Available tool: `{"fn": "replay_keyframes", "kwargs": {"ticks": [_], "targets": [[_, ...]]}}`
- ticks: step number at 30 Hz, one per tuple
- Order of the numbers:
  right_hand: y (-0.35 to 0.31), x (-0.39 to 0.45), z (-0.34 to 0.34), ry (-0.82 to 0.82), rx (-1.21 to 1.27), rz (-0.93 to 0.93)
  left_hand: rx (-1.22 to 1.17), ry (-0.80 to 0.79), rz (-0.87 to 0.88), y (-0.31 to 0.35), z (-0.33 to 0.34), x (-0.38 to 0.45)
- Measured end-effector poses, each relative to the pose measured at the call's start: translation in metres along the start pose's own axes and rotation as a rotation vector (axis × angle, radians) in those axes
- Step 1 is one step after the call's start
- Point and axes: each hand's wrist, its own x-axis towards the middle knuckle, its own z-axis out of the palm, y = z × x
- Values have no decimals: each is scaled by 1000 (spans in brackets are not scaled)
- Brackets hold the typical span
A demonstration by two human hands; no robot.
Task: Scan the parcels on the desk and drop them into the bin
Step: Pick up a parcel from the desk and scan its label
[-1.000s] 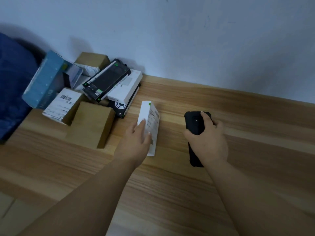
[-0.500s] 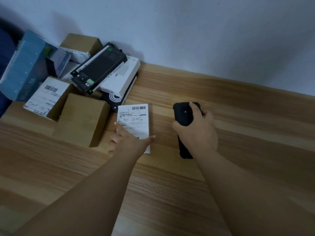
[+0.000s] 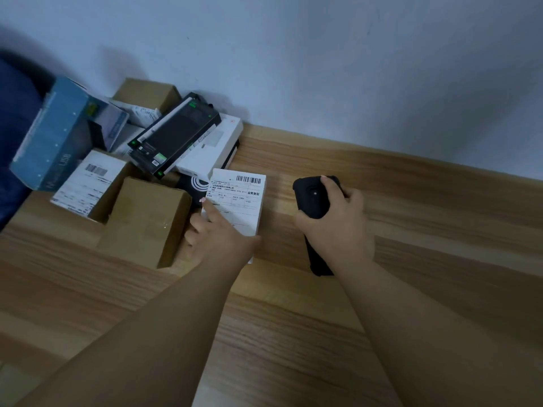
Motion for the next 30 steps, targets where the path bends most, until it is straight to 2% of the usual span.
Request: {"fn": "replay_keyframes", "kwargs": {"ticks": [7, 11, 20, 30], "targets": [[-53, -8, -70, -123, -160, -223, 151, 224, 154, 13, -71, -13], [-85, -25, -110, -181, -313, -345, 376, 402, 237, 7, -111, -28], [-128, -72, -156, -167, -466, -515, 530, 610, 255, -12, -163, -67], [-149, -101, -173, -156, -572, -583, 495, 656, 199, -38, -189, -92]]}}
